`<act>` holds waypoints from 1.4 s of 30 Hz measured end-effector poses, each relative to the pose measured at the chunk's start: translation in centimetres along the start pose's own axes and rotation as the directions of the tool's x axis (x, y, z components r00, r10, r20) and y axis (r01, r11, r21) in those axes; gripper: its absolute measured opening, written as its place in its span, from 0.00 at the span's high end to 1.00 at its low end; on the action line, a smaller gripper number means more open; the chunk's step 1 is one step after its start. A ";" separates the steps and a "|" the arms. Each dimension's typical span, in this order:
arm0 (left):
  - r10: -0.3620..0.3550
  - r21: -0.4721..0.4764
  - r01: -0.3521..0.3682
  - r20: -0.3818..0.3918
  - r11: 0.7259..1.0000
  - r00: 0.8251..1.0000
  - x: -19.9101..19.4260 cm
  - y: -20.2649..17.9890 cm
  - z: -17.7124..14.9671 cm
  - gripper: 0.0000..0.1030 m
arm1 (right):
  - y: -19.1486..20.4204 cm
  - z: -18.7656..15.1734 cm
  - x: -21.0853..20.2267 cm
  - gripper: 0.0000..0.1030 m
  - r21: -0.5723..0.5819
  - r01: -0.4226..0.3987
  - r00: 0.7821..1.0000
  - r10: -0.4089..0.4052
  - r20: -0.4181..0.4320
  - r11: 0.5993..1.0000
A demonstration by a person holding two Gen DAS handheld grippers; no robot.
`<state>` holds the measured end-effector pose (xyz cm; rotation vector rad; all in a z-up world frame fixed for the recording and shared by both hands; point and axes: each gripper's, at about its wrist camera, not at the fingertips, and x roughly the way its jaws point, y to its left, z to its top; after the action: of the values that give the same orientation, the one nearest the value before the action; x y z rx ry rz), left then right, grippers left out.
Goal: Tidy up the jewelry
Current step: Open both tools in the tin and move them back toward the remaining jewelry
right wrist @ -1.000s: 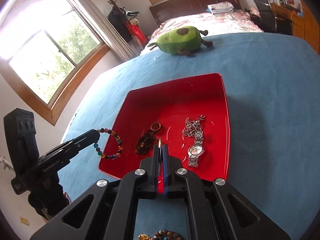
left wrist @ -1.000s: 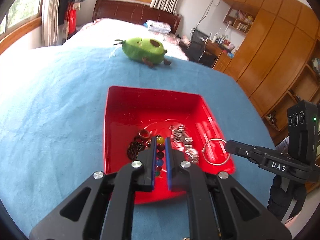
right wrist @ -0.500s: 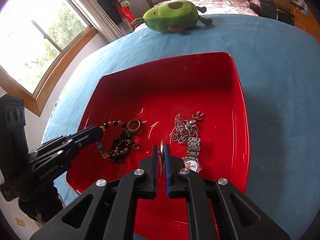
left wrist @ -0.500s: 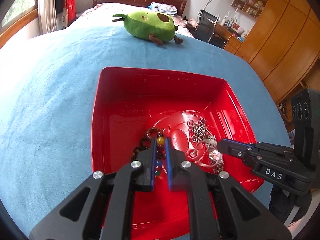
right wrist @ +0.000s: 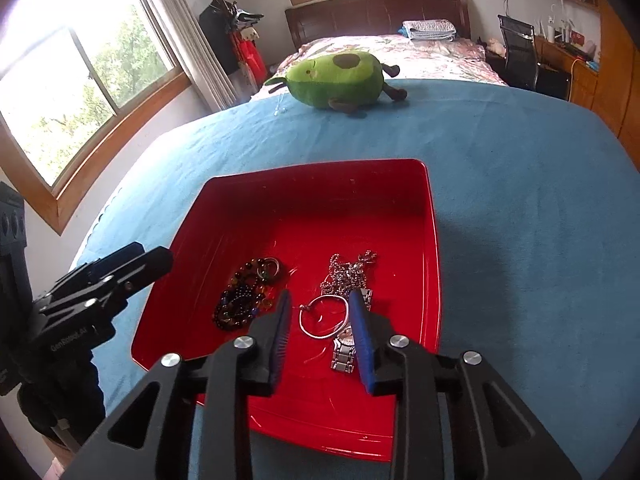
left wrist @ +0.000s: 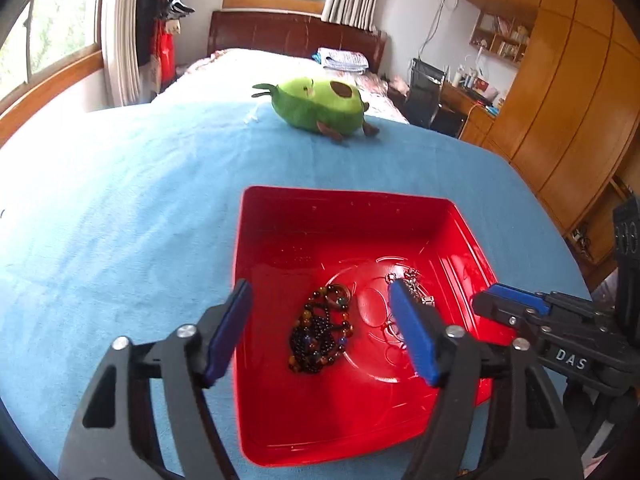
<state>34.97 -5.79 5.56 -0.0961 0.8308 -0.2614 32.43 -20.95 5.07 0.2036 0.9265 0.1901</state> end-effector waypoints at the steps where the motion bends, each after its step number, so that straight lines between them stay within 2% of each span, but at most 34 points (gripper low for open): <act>1: 0.003 -0.005 -0.003 0.004 1.000 1.000 -0.4 0.0 0.0 0.26 | 0.2 -0.1 -0.5 0.63 -0.008 0.013 1.000 -0.013 0.014 1.000; 2: 0.005 -0.012 -0.005 0.010 1.000 1.000 -0.8 0.0 -0.1 0.23 | 0.3 -0.2 -0.8 0.57 -0.013 0.025 0.999 -0.025 0.025 1.000; 6: 0.034 -0.002 -0.034 0.039 0.999 0.999 -2.9 -0.3 -0.4 0.14 | 0.4 -0.7 -2.8 0.54 -0.011 0.045 0.997 -0.044 0.068 0.999; 8: 0.047 0.008 -0.047 0.044 0.999 0.998 -3.9 -0.5 -0.6 0.12 | 0.3 -1.2 -3.8 0.46 -0.009 0.057 0.995 -0.056 0.082 0.998; 12: 0.061 0.024 -0.062 0.053 0.998 0.997 -5.8 -0.8 -1.3 0.12 | 0.3 -2.2 -5.3 0.41 -0.007 0.077 0.993 -0.076 0.090 0.997; 22: 0.120 0.052 -0.123 0.054 0.991 0.991 -8.7 -0.4 -4.8 0.11 | 0.1 -5.4 -7.6 0.39 -0.013 0.096 0.992 -0.095 0.087 0.995; 33: 0.129 0.040 -0.131 0.044 0.991 0.991 -10.3 0.3 -9.4 0.11 | 1.2 -9.8 -9.2 0.39 -0.027 0.057 0.994 -0.054 0.095 0.998; 42: 0.112 0.096 -0.108 -0.032 0.990 0.993 -10.3 -0.2 -14.9 0.11 | 1.0 -15.2 -9.2 0.39 -0.004 0.016 0.999 -0.016 0.040 1.000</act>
<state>17.29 -2.98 3.00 0.0427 0.8570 -0.1982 14.65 -20.85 3.55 0.1950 0.8874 0.1729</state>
